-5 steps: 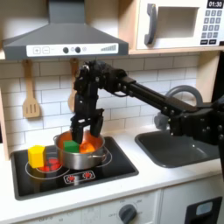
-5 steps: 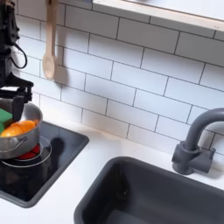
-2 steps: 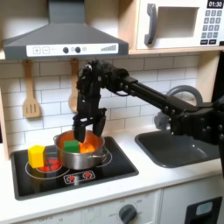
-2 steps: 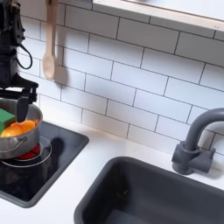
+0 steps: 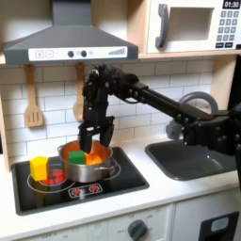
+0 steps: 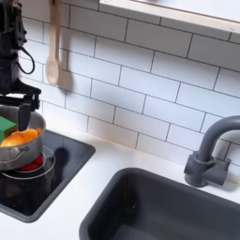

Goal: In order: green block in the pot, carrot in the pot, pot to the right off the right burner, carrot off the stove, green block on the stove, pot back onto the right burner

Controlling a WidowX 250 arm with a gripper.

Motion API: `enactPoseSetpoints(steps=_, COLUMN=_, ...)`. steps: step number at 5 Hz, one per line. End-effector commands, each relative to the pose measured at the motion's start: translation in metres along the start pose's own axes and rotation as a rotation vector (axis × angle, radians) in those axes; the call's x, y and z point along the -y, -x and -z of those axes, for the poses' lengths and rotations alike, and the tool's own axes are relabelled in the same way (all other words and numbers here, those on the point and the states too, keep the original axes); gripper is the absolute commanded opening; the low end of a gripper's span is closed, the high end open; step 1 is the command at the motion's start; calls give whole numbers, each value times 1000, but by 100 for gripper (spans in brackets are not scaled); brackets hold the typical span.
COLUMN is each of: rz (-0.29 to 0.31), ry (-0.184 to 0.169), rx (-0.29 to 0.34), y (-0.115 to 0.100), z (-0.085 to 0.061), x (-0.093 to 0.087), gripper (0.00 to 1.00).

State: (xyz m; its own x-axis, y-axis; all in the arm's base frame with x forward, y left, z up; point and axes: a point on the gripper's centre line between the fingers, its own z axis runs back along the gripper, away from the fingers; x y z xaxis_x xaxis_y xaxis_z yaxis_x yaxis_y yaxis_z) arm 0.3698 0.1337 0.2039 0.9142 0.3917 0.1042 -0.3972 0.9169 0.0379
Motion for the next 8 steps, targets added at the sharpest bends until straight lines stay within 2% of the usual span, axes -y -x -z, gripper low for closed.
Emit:
enactPoseSetpoints(steps=1, rz=29, ry=-10, rx=-7, y=-2, z=12, x=6, gripper=100)
enactPoseSetpoints(steps=3, rz=44, ry=-4, rx=14, y=-4, z=8, x=8, gripper=100)
enactPoseSetpoints(steps=4, rz=57, ry=0, rx=30, y=-6, z=1, x=10, gripper=100)
enactPoseSetpoints(steps=5, rz=113, ry=26, rx=34, y=-3, z=-2, x=18, gripper=100)
enactPoseSetpoints(steps=6, rz=129, ry=19, rx=37, y=-3, z=-4, x=20, gripper=100)
enactPoseSetpoints(steps=7, rz=180, ry=42, rx=11, y=6, z=-1, x=26, gripper=100)
enactPoseSetpoints(steps=8, rz=214, ry=48, rx=-7, y=10, z=4, x=32, gripper=100)
